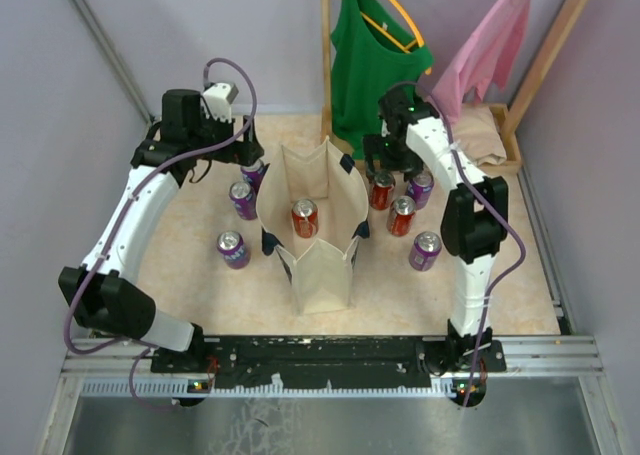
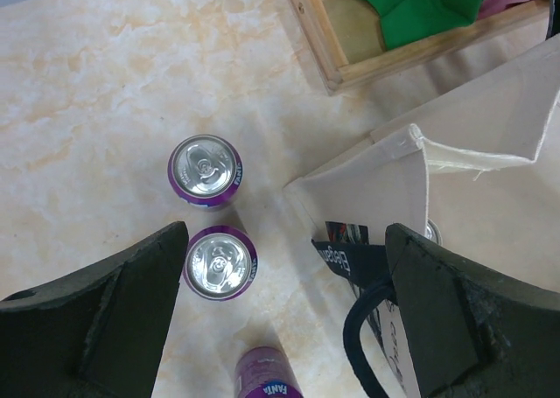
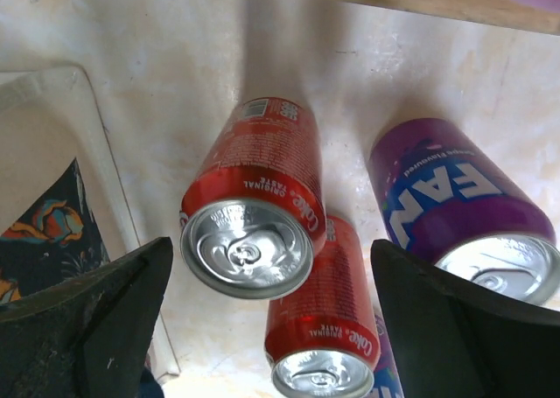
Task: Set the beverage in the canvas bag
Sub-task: Pick up the drink from the center of the board, then place the drink in the canvas bag.
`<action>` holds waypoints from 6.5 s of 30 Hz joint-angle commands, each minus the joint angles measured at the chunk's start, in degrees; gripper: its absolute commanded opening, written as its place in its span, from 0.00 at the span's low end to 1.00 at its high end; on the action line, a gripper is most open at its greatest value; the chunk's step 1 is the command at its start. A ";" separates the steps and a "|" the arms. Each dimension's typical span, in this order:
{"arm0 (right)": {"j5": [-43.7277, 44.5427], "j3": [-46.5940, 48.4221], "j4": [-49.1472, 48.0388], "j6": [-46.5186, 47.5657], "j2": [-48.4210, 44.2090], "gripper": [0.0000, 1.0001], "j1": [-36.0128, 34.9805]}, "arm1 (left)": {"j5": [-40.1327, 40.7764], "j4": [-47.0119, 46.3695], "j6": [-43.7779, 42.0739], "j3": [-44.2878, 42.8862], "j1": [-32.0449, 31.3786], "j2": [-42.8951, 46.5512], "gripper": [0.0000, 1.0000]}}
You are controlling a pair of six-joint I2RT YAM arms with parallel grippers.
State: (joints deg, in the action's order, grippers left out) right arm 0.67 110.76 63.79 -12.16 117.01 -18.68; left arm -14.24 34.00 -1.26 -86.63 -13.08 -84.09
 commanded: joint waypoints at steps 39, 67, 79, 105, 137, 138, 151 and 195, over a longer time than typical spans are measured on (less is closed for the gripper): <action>6.87 21.04 3.88 -4.68 -7.96 0.00 -4.33 | -1.47 -0.66 0.58 4.60 2.49 2.39 1.00; 15.30 18.32 2.09 -4.72 -18.55 0.00 -29.29 | -5.11 -3.62 -1.25 6.40 3.85 -1.31 1.00; 15.06 8.03 1.26 -4.76 -14.96 0.00 -30.64 | -4.13 -3.94 -0.77 8.58 4.28 0.12 1.00; 8.02 -7.31 -10.69 -1.44 -12.44 0.00 -28.11 | -4.67 -3.79 -0.51 7.87 4.73 -0.84 1.00; 2.99 -12.22 -10.47 0.60 -6.11 0.00 -25.27 | -5.49 -4.43 0.38 9.61 4.79 -0.13 1.00; 3.17 -12.52 -10.74 0.64 -6.46 0.00 -25.27 | -5.50 -4.46 0.38 9.68 4.79 -0.12 1.00; 8.44 -16.80 -19.66 3.05 -16.83 0.00 -26.94 | -6.45 -5.08 0.72 11.13 4.75 0.68 1.00; 4.61 -17.15 -20.26 17.29 -12.32 0.00 -27.65 | -9.32 -5.35 1.39 11.28 4.80 -0.28 1.00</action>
State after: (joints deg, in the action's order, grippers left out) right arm 1.69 89.67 48.03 5.30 105.30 -46.70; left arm -22.59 29.93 0.03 -74.94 -8.60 -85.17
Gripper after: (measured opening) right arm 0.657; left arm 0.998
